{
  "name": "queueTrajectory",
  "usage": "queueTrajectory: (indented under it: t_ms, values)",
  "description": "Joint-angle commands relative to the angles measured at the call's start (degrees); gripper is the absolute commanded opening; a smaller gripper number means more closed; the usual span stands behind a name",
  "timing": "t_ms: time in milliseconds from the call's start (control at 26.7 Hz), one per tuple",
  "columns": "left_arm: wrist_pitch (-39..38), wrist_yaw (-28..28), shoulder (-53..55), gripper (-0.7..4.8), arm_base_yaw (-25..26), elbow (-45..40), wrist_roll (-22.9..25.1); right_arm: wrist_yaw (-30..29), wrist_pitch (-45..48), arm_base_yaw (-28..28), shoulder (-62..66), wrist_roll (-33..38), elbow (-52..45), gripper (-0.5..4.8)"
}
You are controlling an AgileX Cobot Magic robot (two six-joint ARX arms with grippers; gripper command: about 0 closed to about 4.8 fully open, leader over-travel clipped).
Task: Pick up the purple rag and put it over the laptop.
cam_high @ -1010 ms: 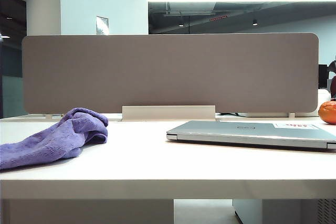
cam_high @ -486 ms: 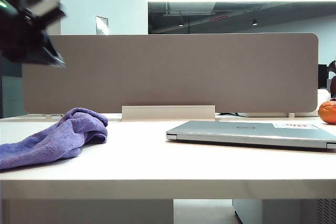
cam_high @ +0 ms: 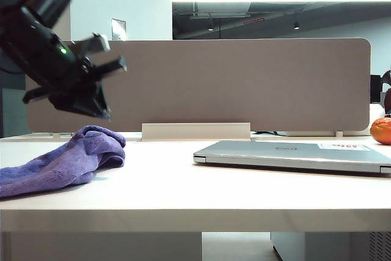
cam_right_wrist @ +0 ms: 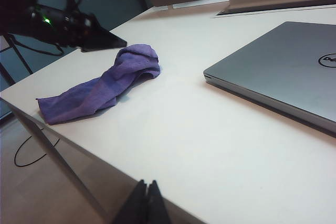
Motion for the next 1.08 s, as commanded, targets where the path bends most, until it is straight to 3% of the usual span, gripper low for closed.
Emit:
queueTrajectory:
  t_ms: [37,224,299,374,636,898,972,1010,1047,1085]
  values:
    - [-2.7,-2.8,0.6,0.86,-1.4,0.4,2.0,0.3,1.0,0.1,-0.1,0.0,-0.3,-0.08]
    - [-5.2,-4.3,0.6,2.38,-2.4,0.4,3.3,0.3,1.0,0.1,-0.1,0.0,-0.3,-0.08]
    - [-7.8,-6.4,0.6,3.50,-2.4,0.4,4.5,0.3,0.9,0.1,-0.1,0.0,-0.3,-0.08]
    - [-9.0,-8.3,0.6,4.13,-2.4,0.4,4.5,0.3,0.9,0.1,-0.1,0.0,-0.3,-0.08]
    - [-9.0,-8.4,1.8,4.12,-2.4,0.3,4.6,0.3,0.6,0.1,-0.1,0.0,-0.3,-0.08]
    - [-8.8,-8.4,4.9,3.86,-2.4,0.3,4.5,0.3,0.6,0.1,-0.1,0.0,-0.3,-0.08]
    - [-8.8,-8.4,5.0,2.92,-2.4,0.3,4.3,0.3,0.6,0.1,-0.1,0.0,-0.3,-0.08]
    - [-8.7,-8.4,5.0,2.14,-2.4,0.3,4.3,0.3,0.6,0.1,-0.1,0.0,-0.3,-0.08]
    - [-8.7,-8.3,5.0,1.00,-2.4,0.3,4.3,0.3,0.6,0.1,-0.1,0.0,-0.3,-0.08]
    - [-8.7,-8.3,5.0,0.62,-2.4,0.3,4.3,0.3,0.5,0.1,-0.1,0.0,-0.3,-0.08]
